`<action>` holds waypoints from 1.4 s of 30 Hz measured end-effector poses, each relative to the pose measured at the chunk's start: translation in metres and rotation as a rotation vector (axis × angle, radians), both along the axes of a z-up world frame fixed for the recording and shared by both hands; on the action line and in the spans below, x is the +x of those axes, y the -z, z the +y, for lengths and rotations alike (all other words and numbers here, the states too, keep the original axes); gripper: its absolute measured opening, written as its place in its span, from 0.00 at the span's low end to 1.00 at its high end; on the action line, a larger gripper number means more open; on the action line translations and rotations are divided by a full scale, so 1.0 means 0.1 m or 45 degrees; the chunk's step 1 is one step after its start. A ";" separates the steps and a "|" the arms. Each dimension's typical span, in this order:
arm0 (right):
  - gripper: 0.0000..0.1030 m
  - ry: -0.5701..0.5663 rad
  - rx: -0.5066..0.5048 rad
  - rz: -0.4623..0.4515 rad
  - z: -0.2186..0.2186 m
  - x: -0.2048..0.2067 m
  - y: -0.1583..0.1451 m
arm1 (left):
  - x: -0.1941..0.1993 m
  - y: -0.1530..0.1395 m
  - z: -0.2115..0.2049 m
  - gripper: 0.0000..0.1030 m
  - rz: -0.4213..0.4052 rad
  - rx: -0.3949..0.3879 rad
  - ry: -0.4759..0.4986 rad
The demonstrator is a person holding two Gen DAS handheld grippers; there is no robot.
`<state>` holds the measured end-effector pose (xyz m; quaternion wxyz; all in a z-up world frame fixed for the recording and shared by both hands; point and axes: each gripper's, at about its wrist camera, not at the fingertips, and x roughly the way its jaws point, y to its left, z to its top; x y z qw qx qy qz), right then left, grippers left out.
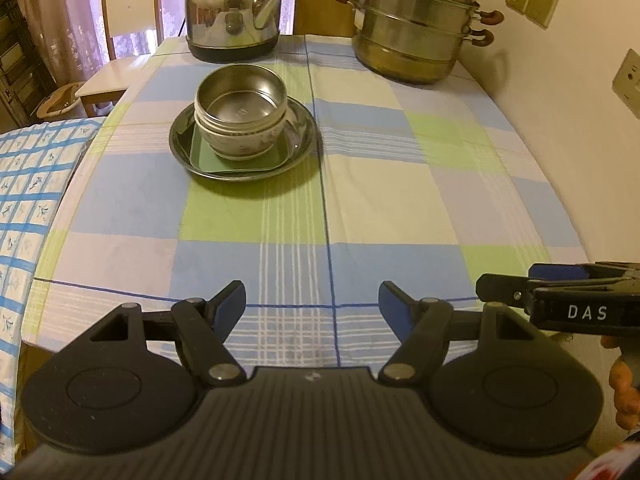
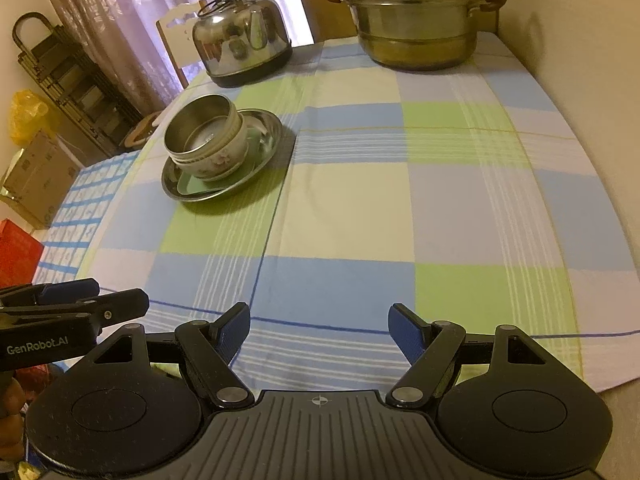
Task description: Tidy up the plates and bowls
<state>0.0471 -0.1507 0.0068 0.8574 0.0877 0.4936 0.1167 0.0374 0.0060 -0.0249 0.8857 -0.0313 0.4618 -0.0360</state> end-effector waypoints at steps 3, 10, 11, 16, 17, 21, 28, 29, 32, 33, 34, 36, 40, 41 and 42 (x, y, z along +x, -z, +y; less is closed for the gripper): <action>0.74 -0.003 -0.001 -0.008 -0.02 -0.03 -0.01 | -0.04 -0.01 -0.06 0.69 -0.006 0.002 0.007; 0.74 -0.003 -0.002 -0.018 -0.08 -0.10 -0.03 | -0.08 -0.01 -0.14 0.69 -0.015 -0.003 0.013; 0.74 -0.004 -0.003 -0.020 -0.09 -0.10 -0.03 | -0.09 -0.02 -0.15 0.69 -0.017 -0.004 0.014; 0.74 -0.007 -0.004 -0.023 -0.13 -0.12 -0.04 | -0.09 -0.03 -0.21 0.69 -0.024 -0.002 0.020; 0.74 -0.007 -0.003 -0.023 -0.13 -0.12 -0.04 | -0.09 -0.03 -0.22 0.69 -0.025 -0.002 0.020; 0.74 -0.005 -0.003 -0.024 -0.13 -0.12 -0.04 | -0.09 -0.03 -0.24 0.69 -0.027 0.000 0.024; 0.74 0.003 0.001 -0.021 -0.18 -0.13 -0.04 | -0.07 -0.03 -0.26 0.69 -0.030 0.004 0.038; 0.74 0.003 0.001 -0.021 -0.18 -0.13 -0.04 | -0.07 -0.03 -0.26 0.69 -0.030 0.005 0.039; 0.74 0.003 0.001 -0.020 -0.18 -0.13 -0.03 | -0.07 -0.03 -0.27 0.69 -0.030 0.005 0.039; 0.74 0.003 0.000 -0.020 -0.19 -0.13 -0.03 | -0.07 -0.03 -0.27 0.69 -0.030 0.005 0.039; 0.74 0.003 0.001 -0.020 -0.18 -0.13 -0.03 | -0.07 -0.03 -0.27 0.69 -0.030 0.005 0.039; 0.74 0.003 0.000 -0.020 -0.18 -0.13 -0.03 | -0.07 -0.03 -0.27 0.69 -0.031 0.004 0.039; 0.74 0.002 0.000 -0.020 -0.19 -0.12 -0.04 | -0.07 -0.03 -0.26 0.69 -0.030 0.004 0.039; 0.74 0.002 -0.001 -0.021 -0.19 -0.13 -0.04 | -0.07 -0.03 -0.26 0.69 -0.031 0.004 0.039; 0.74 0.001 -0.002 -0.020 -0.19 -0.12 -0.04 | -0.07 -0.03 -0.26 0.69 -0.031 0.004 0.039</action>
